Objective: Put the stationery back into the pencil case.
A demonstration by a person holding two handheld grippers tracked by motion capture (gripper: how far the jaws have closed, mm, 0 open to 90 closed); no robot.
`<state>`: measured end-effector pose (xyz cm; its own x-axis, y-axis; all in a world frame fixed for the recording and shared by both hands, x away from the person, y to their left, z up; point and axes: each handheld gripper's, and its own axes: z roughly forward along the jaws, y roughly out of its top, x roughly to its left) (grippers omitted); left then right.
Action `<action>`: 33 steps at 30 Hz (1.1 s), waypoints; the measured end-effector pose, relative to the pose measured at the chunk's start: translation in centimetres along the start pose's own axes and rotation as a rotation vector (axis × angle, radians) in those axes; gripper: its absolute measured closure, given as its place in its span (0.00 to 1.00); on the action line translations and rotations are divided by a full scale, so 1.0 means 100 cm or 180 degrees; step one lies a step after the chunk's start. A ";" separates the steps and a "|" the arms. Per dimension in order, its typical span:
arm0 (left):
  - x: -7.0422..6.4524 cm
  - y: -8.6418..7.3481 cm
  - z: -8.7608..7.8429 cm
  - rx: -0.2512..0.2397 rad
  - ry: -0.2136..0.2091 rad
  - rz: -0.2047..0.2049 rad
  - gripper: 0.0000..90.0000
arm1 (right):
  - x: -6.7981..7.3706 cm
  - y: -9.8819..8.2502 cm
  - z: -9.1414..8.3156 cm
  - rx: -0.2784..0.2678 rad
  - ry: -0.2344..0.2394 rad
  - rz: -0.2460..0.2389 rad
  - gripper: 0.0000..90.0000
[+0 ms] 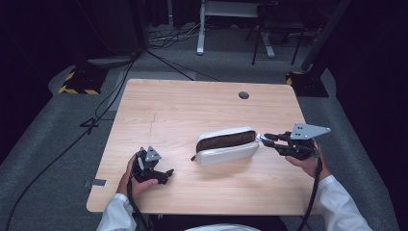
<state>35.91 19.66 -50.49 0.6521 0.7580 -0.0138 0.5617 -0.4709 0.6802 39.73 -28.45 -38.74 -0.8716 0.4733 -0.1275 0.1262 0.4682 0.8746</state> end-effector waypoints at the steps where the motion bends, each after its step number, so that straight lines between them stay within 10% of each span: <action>1: 0.000 0.000 0.000 0.0000 -0.0001 -0.0006 0.10 | 0.000 0.004 0.006 0.0014 0.0048 -0.0020 0.82; 33: 0.000 0.000 0.000 0.0000 -0.0001 -0.0003 0.10 | 0.002 0.021 0.070 0.0336 0.0301 -0.0090 0.81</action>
<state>35.90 19.65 -50.49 0.6517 0.7583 -0.0148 0.5624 -0.4701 0.6802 43.13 -22.09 -40.19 -0.9156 0.3888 -0.1023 0.1459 0.5585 0.8166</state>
